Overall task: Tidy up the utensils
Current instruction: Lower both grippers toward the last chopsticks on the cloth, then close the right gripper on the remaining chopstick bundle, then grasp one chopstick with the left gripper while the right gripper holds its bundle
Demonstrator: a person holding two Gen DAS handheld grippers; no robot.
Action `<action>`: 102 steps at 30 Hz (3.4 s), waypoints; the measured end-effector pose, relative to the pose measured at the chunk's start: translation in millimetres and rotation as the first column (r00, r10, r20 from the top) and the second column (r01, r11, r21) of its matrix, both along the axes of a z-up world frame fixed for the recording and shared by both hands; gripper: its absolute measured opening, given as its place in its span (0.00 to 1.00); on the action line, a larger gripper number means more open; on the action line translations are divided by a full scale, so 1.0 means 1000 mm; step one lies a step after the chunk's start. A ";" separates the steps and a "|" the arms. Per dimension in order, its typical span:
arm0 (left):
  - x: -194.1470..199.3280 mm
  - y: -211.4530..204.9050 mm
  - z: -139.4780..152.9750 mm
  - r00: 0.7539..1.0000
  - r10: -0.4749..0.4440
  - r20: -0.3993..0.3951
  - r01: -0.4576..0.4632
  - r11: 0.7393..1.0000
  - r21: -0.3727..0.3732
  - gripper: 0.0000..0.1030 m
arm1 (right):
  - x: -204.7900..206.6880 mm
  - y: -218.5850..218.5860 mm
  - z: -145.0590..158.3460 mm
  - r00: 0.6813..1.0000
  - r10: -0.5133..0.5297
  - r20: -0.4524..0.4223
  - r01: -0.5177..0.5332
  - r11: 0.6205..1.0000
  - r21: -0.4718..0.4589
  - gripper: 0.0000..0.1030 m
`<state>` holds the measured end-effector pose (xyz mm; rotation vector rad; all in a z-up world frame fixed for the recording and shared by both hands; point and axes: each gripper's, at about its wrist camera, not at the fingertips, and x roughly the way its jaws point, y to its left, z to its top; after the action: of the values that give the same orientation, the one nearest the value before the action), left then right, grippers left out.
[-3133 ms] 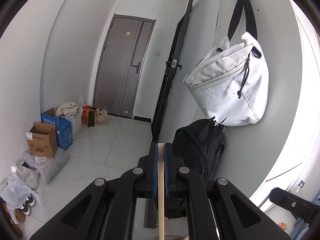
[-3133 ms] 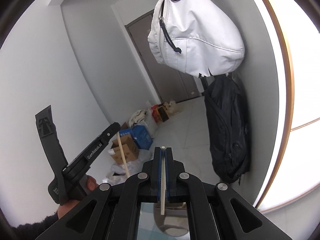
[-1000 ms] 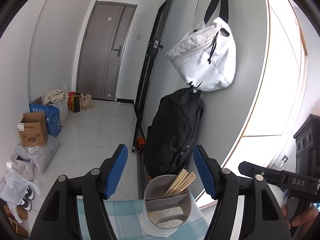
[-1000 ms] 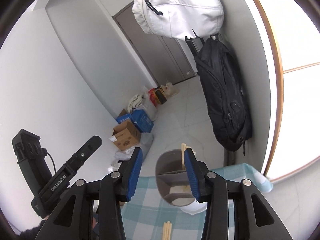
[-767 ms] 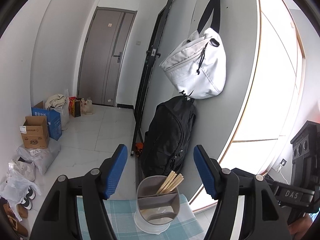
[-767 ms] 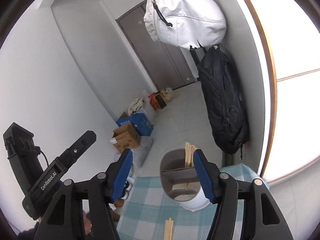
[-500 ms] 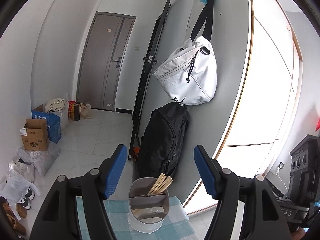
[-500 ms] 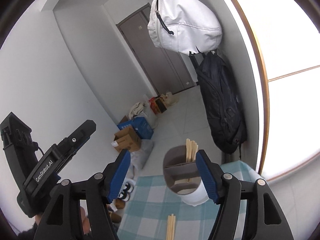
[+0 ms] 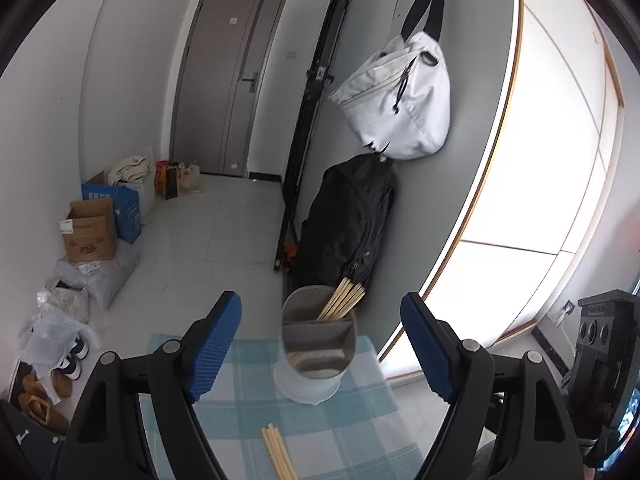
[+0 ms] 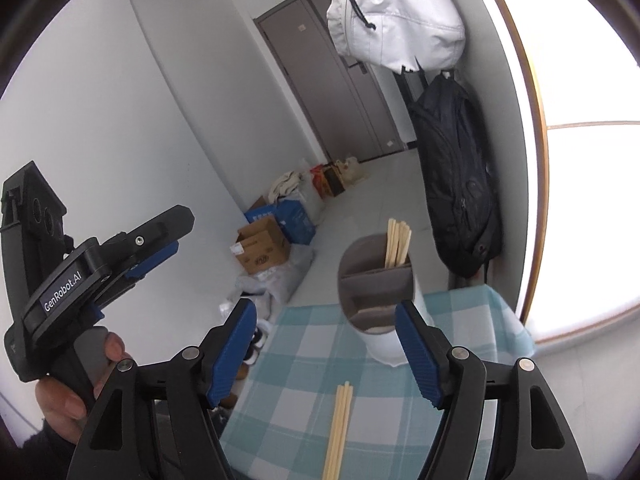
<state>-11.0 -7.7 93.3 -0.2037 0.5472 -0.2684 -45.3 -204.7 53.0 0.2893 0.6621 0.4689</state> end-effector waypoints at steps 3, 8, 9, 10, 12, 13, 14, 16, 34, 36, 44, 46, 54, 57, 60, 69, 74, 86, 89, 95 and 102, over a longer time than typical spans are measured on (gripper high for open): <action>-0.002 0.018 -0.027 0.995 0.045 -0.091 -0.044 0.999 0.012 0.76 | 0.004 0.009 -0.027 0.997 0.031 -0.065 -0.032 0.999 -0.018 0.69; 0.001 0.046 -0.085 0.967 0.108 -0.230 -0.108 0.994 0.011 0.76 | 0.014 0.028 -0.072 0.981 0.089 -0.170 -0.100 0.994 -0.055 0.65; 0.002 0.050 -0.096 0.960 0.119 -0.253 -0.120 0.993 0.014 0.76 | 0.016 0.032 -0.079 0.977 0.099 -0.187 -0.113 0.991 -0.069 0.61; 0.004 0.056 -0.109 0.951 0.131 -0.281 -0.134 0.991 0.010 0.76 | 0.020 0.039 -0.089 0.970 0.114 -0.213 -0.137 0.986 -0.093 0.52; 0.007 0.065 -0.128 0.936 0.158 -0.314 -0.165 0.986 0.003 0.76 | 0.025 0.048 -0.103 0.960 0.132 -0.246 -0.166 0.978 -0.123 0.46; 0.009 0.070 -0.136 0.933 0.169 -0.317 -0.178 0.984 0.000 0.76 | 0.029 0.054 -0.111 0.954 0.141 -0.263 -0.182 0.974 -0.138 0.41; 0.009 0.074 -0.146 0.930 0.183 -0.319 -0.191 0.982 0.005 0.76 | 0.034 0.061 -0.120 0.945 0.155 -0.287 -0.206 0.966 -0.157 0.38; 0.011 0.077 -0.159 0.926 0.198 -0.323 -0.195 0.980 0.040 0.76 | 0.039 0.072 -0.134 0.931 0.177 -0.320 -0.244 0.952 -0.185 0.35; 0.025 0.103 -0.192 0.878 0.220 -0.426 -0.229 0.973 0.029 0.76 | 0.093 0.134 -0.216 0.826 0.136 -0.547 -0.398 0.829 -0.394 0.21; 0.026 0.106 -0.193 0.877 0.217 -0.429 -0.235 0.972 0.011 0.76 | 0.095 0.137 -0.215 0.840 0.124 -0.528 -0.392 0.812 -0.433 0.21; 0.030 0.115 -0.199 0.860 0.230 -0.455 -0.255 0.967 0.008 0.76 | 0.098 0.153 -0.212 0.850 0.103 -0.517 -0.404 0.757 -0.513 0.17; 0.031 0.117 -0.200 0.855 0.228 -0.466 -0.259 0.966 -0.002 0.76 | 0.095 0.157 -0.209 0.852 0.114 -0.512 -0.423 0.726 -0.542 0.17; 0.031 0.118 -0.200 0.847 0.234 -0.478 -0.266 0.964 -0.001 0.76 | 0.100 0.163 -0.214 0.836 0.111 -0.537 -0.445 0.710 -0.546 0.14; 0.031 0.117 -0.201 0.843 0.233 -0.485 -0.261 0.965 0.010 0.76 | 0.103 0.165 -0.214 0.841 0.105 -0.530 -0.432 0.721 -0.542 0.14; 0.032 0.114 -0.204 0.835 0.234 -0.499 -0.251 0.967 0.034 0.76 | 0.100 0.166 -0.213 0.847 0.107 -0.521 -0.419 0.739 -0.528 0.06; 0.037 0.073 -0.219 0.801 0.113 -0.588 -0.087 0.994 0.072 0.76 | 0.090 0.108 -0.160 0.925 0.107 -0.364 -0.237 0.912 -0.335 0.03; 0.037 0.040 -0.223 0.783 0.076 -0.617 -0.001 0.993 0.120 0.76 | 0.076 0.053 -0.122 0.972 0.046 -0.230 -0.085 0.983 -0.161 0.03; 0.027 0.017 -0.232 0.771 0.128 -0.624 0.048 0.965 0.258 0.76 | 0.052 0.003 -0.082 0.999 -0.019 -0.048 0.019 1.000 -0.003 0.03; 0.025 0.016 -0.232 0.761 0.138 -0.634 0.025 0.970 0.242 0.76 | 0.054 0.011 -0.086 0.999 -0.021 -0.047 0.022 1.000 0.017 0.03; 0.033 0.010 -0.232 0.753 0.150 -0.640 0.026 0.966 0.257 0.77 | 0.049 0.000 -0.083 0.999 -0.033 -0.036 0.034 0.999 0.032 0.03; 0.044 -0.001 -0.234 0.749 0.183 -0.636 0.035 0.948 0.315 0.77 | 0.048 -0.010 -0.079 0.999 -0.042 -0.025 0.043 0.998 0.054 0.03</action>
<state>32.8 -8.8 -140.2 -0.0042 1.2827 -0.0142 2.4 -214.5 -25.9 0.3601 0.6661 0.4436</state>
